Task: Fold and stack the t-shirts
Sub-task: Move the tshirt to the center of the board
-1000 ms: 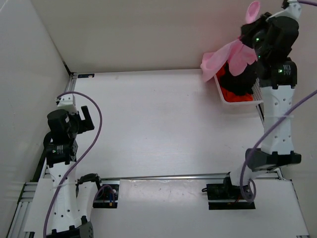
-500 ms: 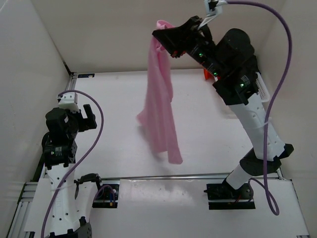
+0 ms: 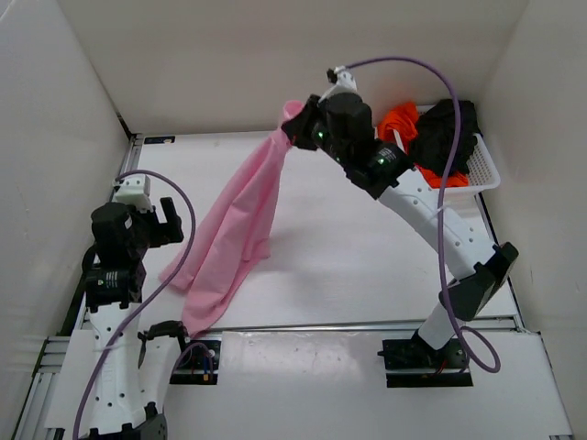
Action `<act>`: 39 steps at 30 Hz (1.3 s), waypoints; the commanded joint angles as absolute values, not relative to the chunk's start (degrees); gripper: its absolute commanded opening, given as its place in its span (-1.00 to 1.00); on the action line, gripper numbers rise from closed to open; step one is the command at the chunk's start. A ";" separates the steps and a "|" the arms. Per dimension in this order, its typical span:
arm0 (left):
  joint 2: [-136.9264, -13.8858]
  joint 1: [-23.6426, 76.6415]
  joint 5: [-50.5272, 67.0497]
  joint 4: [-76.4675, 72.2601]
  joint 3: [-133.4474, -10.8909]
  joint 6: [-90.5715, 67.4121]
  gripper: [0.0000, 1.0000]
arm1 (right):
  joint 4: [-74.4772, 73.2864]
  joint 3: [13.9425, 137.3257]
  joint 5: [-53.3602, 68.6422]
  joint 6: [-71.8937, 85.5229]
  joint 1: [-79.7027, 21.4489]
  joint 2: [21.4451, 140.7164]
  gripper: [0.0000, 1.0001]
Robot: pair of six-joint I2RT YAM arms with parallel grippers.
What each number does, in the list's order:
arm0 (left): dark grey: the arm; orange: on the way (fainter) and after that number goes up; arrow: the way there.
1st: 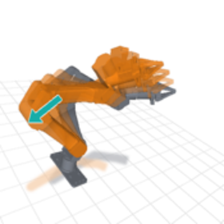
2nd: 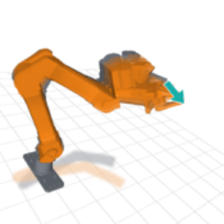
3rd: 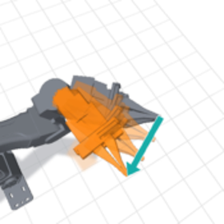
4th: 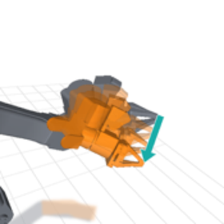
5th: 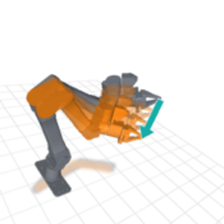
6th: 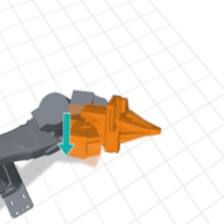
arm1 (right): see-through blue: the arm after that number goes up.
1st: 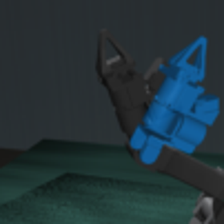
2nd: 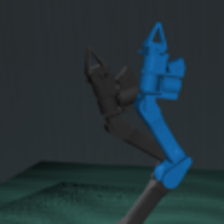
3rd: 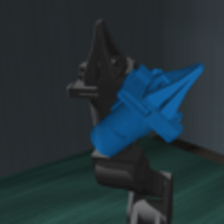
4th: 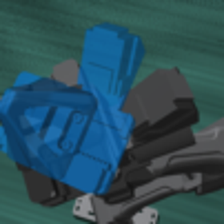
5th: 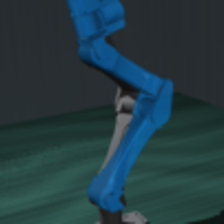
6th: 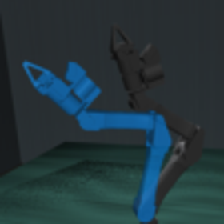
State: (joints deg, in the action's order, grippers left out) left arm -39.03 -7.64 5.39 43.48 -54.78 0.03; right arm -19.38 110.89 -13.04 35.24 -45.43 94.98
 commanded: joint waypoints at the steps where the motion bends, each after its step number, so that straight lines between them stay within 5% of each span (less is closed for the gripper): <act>1: -40.17 -6.60 6.33 43.42 -54.67 0.00 1.00 | -23.54 99.70 -17.50 44.37 -39.93 88.70 -1.00; 10: -55.42 -0.81 13.54 57.12 -55.72 0.00 1.00 | -29.18 68.66 -9.95 50.45 -27.35 85.68 -1.00; 22: -73.29 13.97 -4.21 43.43 -44.66 0.00 1.00 | -29.18 68.38 -4.13 49.83 -25.49 90.09 -1.00; 30: -84.44 8.99 -9.57 35.69 -47.26 0.00 -0.08 | -29.71 68.37 0.08 45.54 -26.97 87.37 -1.00; 35: -93.06 0.98 -15.19 33.75 -62.29 0.00 -0.02 | -29.10 68.38 3.67 47.44 -29.00 85.17 -1.00; 39: -97.65 -1.67 -17.84 33.22 -75.82 0.00 0.25 | -26.11 66.10 7.81 52.37 -29.00 85.78 -1.00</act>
State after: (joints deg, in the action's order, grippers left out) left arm -98.56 -0.67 -13.32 35.86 -68.10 0.16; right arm -29.39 66.63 2.94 48.75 -29.23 86.78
